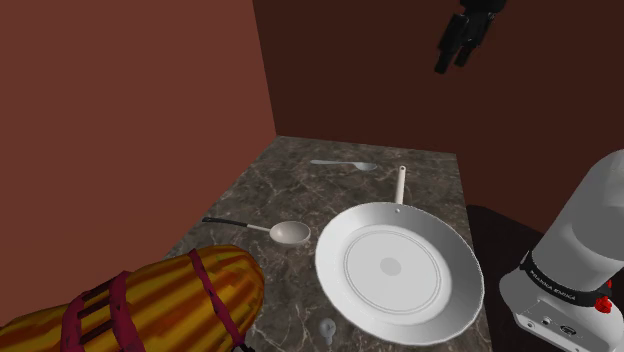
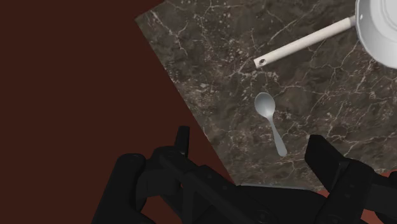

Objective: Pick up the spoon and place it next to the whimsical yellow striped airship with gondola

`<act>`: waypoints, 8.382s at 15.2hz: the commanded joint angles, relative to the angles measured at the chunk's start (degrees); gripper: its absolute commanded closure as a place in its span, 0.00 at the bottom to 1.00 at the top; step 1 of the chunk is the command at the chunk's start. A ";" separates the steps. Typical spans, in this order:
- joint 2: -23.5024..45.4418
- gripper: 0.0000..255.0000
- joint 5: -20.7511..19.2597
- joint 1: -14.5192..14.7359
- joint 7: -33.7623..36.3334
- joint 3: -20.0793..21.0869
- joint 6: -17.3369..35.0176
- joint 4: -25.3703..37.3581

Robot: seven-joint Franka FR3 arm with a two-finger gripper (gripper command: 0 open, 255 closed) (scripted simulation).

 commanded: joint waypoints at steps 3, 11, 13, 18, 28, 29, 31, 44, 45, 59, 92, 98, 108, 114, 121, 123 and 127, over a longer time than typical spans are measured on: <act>2.09 0.00 0.68 0.88 -0.56 0.26 3.59 -1.58; 12.94 0.00 3.66 4.64 -3.32 1.34 17.65 -5.08; 16.20 0.00 4.48 5.65 -4.14 1.60 20.99 -5.25; 25.06 0.00 6.73 8.16 -6.48 2.30 28.81 -4.40; 40.47 0.00 10.78 11.68 -10.76 3.76 39.86 -0.35; 41.02 0.00 10.92 11.75 -10.85 3.82 40.60 -0.53; 42.17 0.00 11.22 11.90 -11.05 3.93 42.07 -0.86; 43.70 1.00 11.64 12.08 -11.32 4.07 43.94 -1.20; 43.70 1.00 11.64 12.08 -11.32 4.07 43.94 -1.20; 40.54 1.00 10.26 11.82 -9.73 4.00 37.83 1.86; 36.01 1.00 7.51 11.20 -5.36 3.72 12.71 22.69; 36.65 1.00 7.30 11.16 -4.74 3.65 8.08 28.00; 38.82 1.00 7.10 11.11 -3.71 3.50 0.10 38.21; 40.90 1.00 7.07 11.08 -3.09 3.40 -4.98 45.40; 41.22 1.00 5.95 14.15 4.15 7.53 -5.19 46.92; 41.55 1.00 5.43 15.40 7.00 9.18 -4.84 47.24; 43.00 1.00 4.16 17.96 12.77 12.49 -4.38 48.83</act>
